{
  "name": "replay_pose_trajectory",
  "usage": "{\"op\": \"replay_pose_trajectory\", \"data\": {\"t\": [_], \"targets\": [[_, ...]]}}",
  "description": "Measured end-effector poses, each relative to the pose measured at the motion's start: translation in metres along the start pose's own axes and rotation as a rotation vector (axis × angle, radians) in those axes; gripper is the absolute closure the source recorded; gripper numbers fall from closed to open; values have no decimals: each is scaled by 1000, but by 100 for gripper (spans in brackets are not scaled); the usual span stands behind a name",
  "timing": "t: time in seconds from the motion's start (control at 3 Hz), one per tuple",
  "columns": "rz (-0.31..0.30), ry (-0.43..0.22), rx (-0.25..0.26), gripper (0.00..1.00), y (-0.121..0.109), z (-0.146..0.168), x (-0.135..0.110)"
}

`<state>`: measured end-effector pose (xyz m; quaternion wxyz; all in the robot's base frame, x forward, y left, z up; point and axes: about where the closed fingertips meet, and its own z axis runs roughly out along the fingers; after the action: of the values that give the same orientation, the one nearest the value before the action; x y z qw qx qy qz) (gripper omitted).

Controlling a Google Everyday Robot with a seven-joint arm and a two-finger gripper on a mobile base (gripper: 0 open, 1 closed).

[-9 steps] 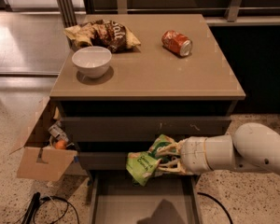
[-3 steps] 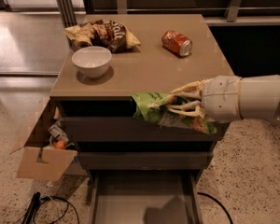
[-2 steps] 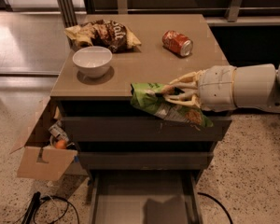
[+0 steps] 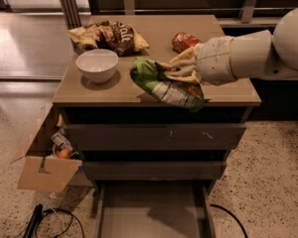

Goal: Pick green rice chip bag from bottom drawer and place on counter

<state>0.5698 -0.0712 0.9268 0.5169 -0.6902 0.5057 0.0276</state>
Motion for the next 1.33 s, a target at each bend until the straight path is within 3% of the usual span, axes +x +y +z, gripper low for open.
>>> {"op": "replay_pose_trajectory", "data": {"t": [0.67, 1.0, 1.33], "targets": [[-134, 82, -2, 100, -55, 1, -21], [-170, 140, -10, 100, -71, 3, -16], [-175, 141, -10, 100, -72, 4, -15]]}}
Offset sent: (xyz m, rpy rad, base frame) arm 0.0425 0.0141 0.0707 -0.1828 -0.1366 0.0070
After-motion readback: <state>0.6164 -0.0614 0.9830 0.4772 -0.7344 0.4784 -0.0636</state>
